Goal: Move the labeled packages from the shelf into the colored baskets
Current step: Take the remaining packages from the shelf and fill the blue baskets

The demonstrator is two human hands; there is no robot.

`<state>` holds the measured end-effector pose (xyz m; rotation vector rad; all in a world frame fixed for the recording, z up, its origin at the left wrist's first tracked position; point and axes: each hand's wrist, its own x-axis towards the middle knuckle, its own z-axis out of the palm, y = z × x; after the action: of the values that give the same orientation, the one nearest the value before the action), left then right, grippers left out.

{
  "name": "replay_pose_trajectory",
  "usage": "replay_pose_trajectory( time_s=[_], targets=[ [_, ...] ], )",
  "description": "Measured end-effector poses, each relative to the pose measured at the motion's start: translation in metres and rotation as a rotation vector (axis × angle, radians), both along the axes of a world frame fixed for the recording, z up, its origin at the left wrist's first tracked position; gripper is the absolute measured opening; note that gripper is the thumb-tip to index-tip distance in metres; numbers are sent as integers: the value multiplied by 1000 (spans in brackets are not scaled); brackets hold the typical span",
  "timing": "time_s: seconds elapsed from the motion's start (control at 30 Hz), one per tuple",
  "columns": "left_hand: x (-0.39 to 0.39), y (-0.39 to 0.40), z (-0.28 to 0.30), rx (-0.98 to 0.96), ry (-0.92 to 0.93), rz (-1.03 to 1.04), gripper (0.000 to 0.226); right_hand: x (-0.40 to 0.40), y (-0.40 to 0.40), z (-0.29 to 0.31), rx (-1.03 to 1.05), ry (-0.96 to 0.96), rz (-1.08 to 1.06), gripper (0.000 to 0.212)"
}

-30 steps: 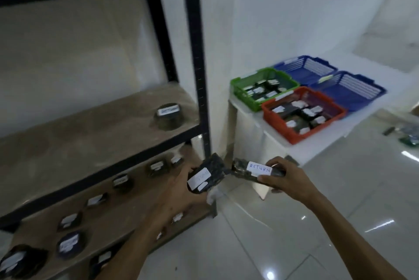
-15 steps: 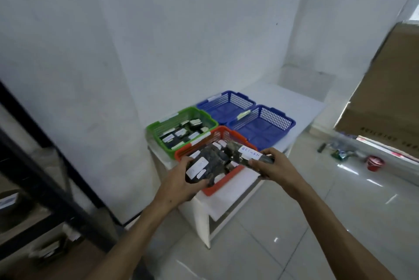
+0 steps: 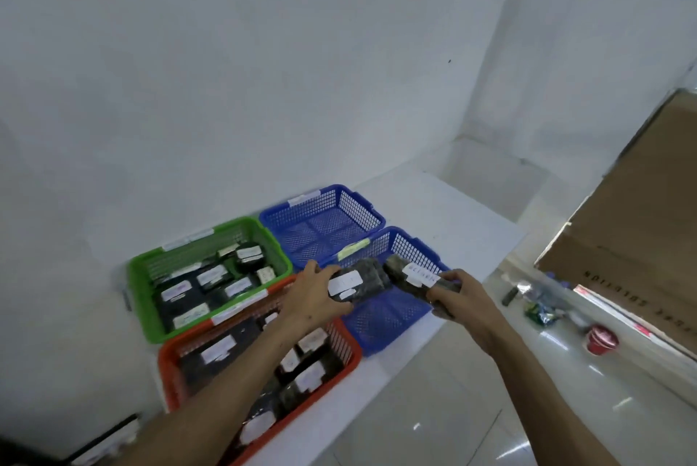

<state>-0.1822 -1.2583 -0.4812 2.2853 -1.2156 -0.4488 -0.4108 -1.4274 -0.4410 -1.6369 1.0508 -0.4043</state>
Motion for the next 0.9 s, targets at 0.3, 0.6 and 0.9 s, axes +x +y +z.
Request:
replay_pose_trajectory(
  time_s=[0.3,0.6,0.9],
  targets=[
    [41,-125,-68,313,-114,70,82,47,-157,-37,-172,304,304,38],
    [48,-177,-118,503,-124,164,80,121,-267,-103,-34,478,768,41],
    [38,-188,-138,609,-221,351,66,161,-257,-172,-2,449,1045,42]
  ],
)
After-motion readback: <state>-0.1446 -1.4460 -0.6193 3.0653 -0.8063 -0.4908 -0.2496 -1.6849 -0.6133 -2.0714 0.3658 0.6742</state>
